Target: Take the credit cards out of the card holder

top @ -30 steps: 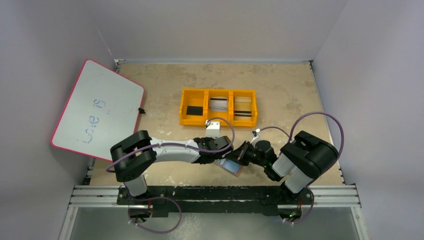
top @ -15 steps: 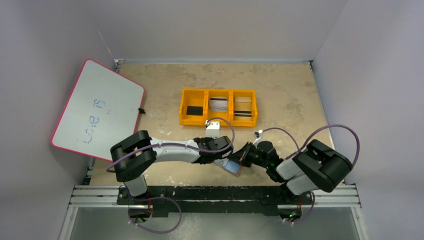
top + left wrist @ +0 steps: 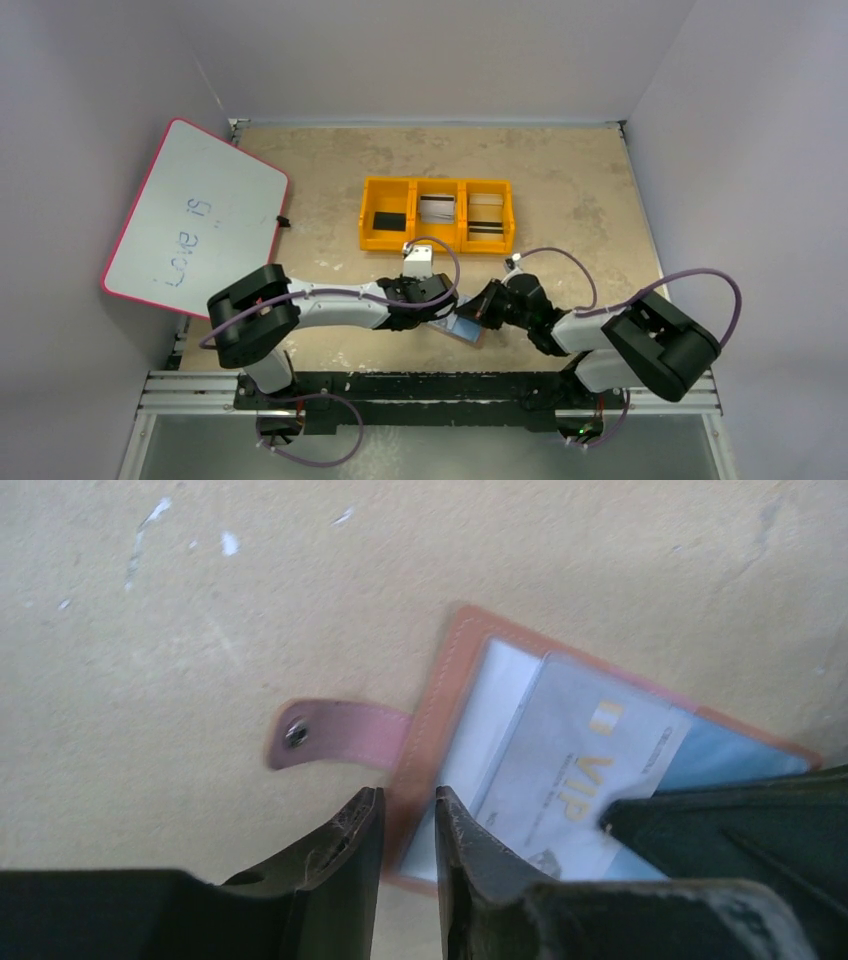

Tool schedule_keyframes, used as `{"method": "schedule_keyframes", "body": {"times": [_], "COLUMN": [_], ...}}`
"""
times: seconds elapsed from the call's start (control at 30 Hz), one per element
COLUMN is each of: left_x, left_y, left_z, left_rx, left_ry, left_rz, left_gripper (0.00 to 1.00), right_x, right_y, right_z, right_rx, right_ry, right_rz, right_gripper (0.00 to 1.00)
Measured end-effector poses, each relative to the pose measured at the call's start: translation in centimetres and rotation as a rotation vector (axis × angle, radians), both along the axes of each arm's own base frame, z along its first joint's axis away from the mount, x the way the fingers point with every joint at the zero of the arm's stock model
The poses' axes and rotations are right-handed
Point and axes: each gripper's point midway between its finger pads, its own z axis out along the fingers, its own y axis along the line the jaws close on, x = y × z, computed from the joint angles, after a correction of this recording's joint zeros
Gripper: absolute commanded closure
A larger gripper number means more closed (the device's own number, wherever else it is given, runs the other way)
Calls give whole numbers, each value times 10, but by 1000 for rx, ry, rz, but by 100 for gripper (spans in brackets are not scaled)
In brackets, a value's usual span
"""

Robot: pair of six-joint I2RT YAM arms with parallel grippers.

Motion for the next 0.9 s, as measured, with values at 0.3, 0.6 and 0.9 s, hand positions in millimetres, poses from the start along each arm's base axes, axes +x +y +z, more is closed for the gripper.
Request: {"method": "schedule_keyframes", "body": {"times": [0.3, 0.6, 0.9], "left_x": [-14, -8, 14], "left_y": [35, 31, 1], "left_z": [-3, 9, 37], "left_rx": [60, 66, 47], "left_ry": [28, 1, -72], "left_rz": [5, -3, -26], "left_gripper": [63, 44, 43], "right_x": [33, 36, 35], "right_y": [18, 20, 21], "right_z": [2, 0, 0], "right_rx": [-61, -75, -70], "right_ry": [-74, -97, -100], "right_rz": [78, 130, 147], "right_gripper": [100, 100, 100]}}
